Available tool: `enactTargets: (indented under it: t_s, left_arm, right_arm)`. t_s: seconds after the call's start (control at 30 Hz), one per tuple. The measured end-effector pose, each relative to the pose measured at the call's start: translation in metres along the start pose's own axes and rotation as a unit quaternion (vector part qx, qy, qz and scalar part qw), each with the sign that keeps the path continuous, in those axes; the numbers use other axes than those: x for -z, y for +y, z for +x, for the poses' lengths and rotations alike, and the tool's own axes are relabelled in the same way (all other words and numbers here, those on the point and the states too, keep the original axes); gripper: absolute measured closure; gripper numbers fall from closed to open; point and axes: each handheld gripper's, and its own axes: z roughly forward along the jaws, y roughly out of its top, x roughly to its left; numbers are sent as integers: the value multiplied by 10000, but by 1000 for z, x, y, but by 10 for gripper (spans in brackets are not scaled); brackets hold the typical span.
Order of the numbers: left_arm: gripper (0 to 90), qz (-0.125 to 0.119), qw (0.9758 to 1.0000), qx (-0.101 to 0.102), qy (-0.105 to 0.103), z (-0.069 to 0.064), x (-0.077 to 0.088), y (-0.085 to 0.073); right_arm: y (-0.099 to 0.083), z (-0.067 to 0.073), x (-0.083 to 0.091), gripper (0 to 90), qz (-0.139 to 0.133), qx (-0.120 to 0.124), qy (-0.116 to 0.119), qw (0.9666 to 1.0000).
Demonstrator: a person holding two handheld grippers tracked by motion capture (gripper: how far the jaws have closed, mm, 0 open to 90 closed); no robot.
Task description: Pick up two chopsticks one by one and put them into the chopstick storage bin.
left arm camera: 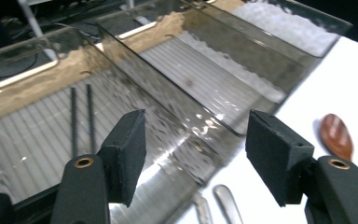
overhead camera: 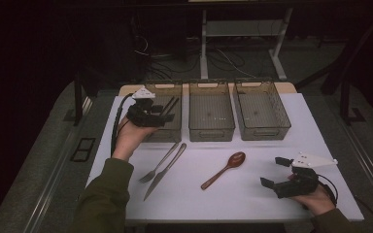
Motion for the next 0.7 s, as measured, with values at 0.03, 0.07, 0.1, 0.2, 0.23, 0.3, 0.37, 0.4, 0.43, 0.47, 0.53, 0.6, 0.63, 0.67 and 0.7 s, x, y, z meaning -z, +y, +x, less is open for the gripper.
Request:
enactTargets:
  t_s: [0.03, 0.07, 0.1, 0.2, 0.23, 0.3, 0.37, 0.4, 0.43, 0.47, 0.53, 0.6, 0.63, 0.67, 0.7]
  left_arm:
    - [363, -32, 10000, -36, -17, -4, 2, -3]
    - [357, -51, 10000, -66, -23, -6, 3, -5]
    - [352, -86, 9999, -65, -40, -9, 5, -8]
    - [328, -174, 9998, -93, -103, -17, 10, -15]
    - [322, -199, 9997, -110, -132, -19, 12, -18]
    - [306, -227, 9995, -147, -176, -25, 15, -24]
    - [286, -286, 9992, -181, -232, -31, 18, -30]
    - [282, -311, 9990, -186, -258, -34, 19, -34]
    - [271, -342, 9989, -188, -274, -36, 20, -37]
    - [263, -371, 9987, -193, -306, -38, 21, -40]
    - [254, -401, 9984, -188, -355, -42, 23, -47]
    - [246, -436, 9981, -215, -379, -46, 26, -52]
    - [244, -464, 9979, -214, -409, -48, 27, -54]
    - [238, -498, 9976, -214, -433, -49, 28, -56]
    - [237, -520, 9974, -228, -453, -50, 29, -59]
  right_arm:
    - [0, 0, 0, 3, -1, 6, 0, 10000]
    - [0, 0, 0, 3, 0, 6, 0, 10000]
    - [0, 0, 0, 3, -1, 5, 1, 10000]
    - [0, 0, 0, 3, 9, -1, -2, 10000]
    - [0, 0, 0, 3, 1, 2, -6, 10000]
    - [0, 0, 0, 3, 16, -25, -1, 10000]
    - [0, 1, 0, 3, 25, -42, -5, 10000]
    - [0, 0, 0, 3, 3, -12, -18, 10000]
    - [0, 0, 1, 3, -1, -15, -15, 10000]
    - [0, 0, 1, 3, -4, -20, -14, 10000]
    - [0, 1, 0, 3, 11, -16, -14, 10000]
    - [0, 1, 0, 3, 12, -6, -15, 10000]
    - [0, 1, 0, 3, 8, -3, -15, 10000]
    - [0, 1, 1, 3, 7, -3, -14, 10000]
    - [0, 1, 1, 3, 7, -4, -13, 10000]
